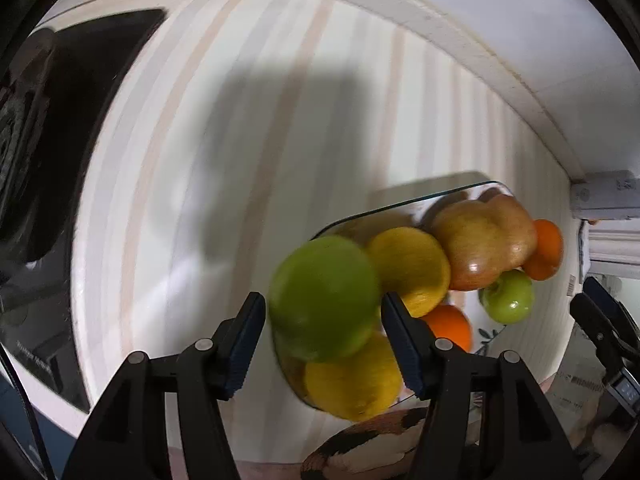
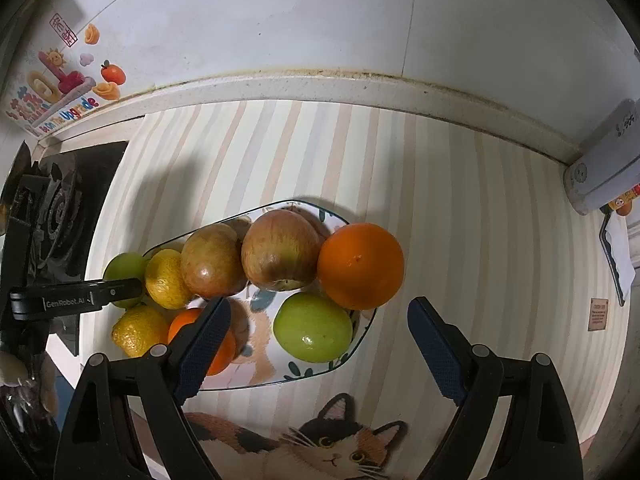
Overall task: Organize fruits
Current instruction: 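Lower the green apple onto the plate and open the left tool, then move both open tools from the plate toward the red cherry tomatoes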
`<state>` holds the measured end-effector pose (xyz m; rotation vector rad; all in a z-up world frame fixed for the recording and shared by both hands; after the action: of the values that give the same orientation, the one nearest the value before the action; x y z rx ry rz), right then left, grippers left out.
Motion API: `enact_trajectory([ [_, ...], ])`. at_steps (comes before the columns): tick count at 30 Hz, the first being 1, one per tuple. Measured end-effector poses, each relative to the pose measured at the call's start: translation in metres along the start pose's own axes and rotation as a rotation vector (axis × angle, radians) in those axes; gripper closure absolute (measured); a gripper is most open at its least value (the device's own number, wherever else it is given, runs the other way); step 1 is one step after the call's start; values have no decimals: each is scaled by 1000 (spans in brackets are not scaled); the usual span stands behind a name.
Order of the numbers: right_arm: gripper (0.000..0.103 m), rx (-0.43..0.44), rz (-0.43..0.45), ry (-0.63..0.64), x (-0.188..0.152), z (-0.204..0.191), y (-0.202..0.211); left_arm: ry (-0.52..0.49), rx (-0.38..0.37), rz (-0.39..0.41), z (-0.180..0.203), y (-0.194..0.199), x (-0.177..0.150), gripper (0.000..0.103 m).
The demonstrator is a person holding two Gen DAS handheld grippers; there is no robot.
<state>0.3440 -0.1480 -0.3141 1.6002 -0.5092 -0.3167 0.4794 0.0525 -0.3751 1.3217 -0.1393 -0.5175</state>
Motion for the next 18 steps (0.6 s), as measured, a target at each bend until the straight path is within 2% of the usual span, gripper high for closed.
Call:
enact_trajectory([
  [2,11,3,-8,-2,-1,0,-1,13,-17,19,-1,5,-3,45],
  [5,10,10,-34,4,-7,-2,-5,21,-1,54,2,14,-8,44],
  [7,7,13,-34,14,-12,-3,-4,32,39,91,2,23,-15,35],
  [11,7,28,-32,52,-26,-3,2,39,129,169,18,34,-39,34],
  [13,7,35,-24,80,-33,-3,8,53,143,198,28,38,-54,34],
  [14,7,34,-18,93,-37,-1,11,63,150,213,34,39,-61,30],
  [15,7,34,-12,108,-41,0,15,69,155,223,39,39,-68,16],
  [16,7,39,-7,123,-45,2,19,78,163,235,43,41,-76,9],
  [18,7,39,12,152,-51,6,30,100,174,273,53,48,-91,9],
])
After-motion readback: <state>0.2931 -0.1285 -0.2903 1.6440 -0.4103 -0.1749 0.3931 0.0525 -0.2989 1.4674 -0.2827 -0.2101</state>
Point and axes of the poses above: each gripper's, at about its wrist camera, not at the fingertips, and y roughly against the way its jaws point, z to its right, x to its top, the point moved 9 cm from there along -y, roughly the way its jaws point, and after that the axes turned 10 degrees about -z, right-handed, at the moved point
